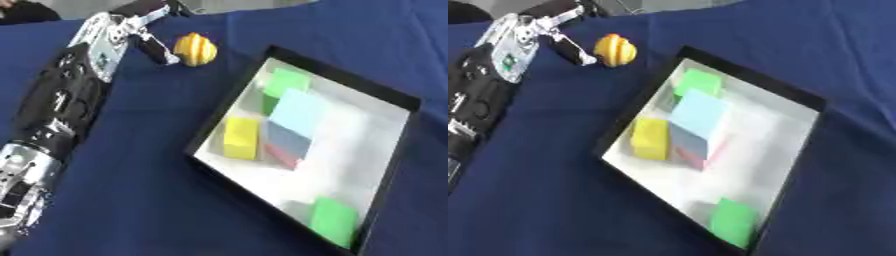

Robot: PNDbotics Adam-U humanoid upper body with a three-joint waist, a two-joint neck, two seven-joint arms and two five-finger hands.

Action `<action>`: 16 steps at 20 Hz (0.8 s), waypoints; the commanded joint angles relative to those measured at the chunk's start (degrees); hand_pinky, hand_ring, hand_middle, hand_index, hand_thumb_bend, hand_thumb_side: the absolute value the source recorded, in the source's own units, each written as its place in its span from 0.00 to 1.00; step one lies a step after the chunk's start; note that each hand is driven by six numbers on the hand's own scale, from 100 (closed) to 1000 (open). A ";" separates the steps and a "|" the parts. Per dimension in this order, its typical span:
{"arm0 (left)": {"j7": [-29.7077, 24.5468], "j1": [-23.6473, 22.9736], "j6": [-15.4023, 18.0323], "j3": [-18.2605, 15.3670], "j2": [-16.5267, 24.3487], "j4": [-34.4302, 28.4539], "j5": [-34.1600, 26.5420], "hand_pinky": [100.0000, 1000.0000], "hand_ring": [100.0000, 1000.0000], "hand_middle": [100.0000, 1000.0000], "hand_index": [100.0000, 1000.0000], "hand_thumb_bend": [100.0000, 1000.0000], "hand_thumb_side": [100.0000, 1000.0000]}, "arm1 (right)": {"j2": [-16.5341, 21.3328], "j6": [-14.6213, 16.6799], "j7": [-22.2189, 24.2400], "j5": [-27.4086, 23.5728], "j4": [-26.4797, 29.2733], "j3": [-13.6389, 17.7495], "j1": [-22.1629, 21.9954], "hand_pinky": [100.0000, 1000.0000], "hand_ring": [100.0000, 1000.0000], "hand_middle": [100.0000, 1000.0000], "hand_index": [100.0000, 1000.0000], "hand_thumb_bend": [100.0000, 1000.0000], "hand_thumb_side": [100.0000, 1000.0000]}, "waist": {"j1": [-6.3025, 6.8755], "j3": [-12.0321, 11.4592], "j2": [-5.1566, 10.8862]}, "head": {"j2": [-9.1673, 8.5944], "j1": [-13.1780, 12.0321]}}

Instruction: Pick up objects on the table and place them in the box.

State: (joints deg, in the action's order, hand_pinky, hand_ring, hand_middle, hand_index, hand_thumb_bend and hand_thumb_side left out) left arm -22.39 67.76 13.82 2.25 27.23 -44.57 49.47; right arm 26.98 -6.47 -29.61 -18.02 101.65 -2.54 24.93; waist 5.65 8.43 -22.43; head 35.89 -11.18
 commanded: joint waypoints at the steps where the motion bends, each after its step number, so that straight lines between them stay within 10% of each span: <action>1: -3.06 1.64 -0.70 -0.92 1.00 0.29 -0.47 0.84 0.88 0.82 0.86 0.37 0.00 | 0.47 0.03 0.23 -0.31 0.70 -0.03 0.85 0.78 0.74 0.68 0.78 0.00 0.48 | -0.27 0.22 0.24 | -1.02 -0.41; 9: -2.27 1.35 -2.58 -1.30 0.82 0.88 2.63 0.75 0.79 0.71 0.79 0.25 0.00 | 0.27 0.00 0.19 -0.48 0.65 -0.18 0.86 0.78 0.74 0.68 0.78 0.00 0.49 | -0.20 0.57 0.07 | -1.12 -0.72; 16: 9.45 0.95 -1.52 0.46 1.67 -2.11 4.91 0.63 0.66 0.56 0.64 0.24 0.00 | 0.58 -0.06 -0.11 -0.51 0.49 0.19 0.01 0.78 0.74 0.68 0.78 0.00 0.50 | -0.62 -0.21 0.71 | 0.35 0.05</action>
State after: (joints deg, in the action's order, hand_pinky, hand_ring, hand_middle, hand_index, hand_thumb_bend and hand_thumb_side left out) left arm -14.87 67.67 11.92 2.42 26.88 -45.12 54.19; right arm 26.50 -6.52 -29.59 -18.43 101.64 -2.84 24.59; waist 5.65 8.18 -22.74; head 35.92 -11.35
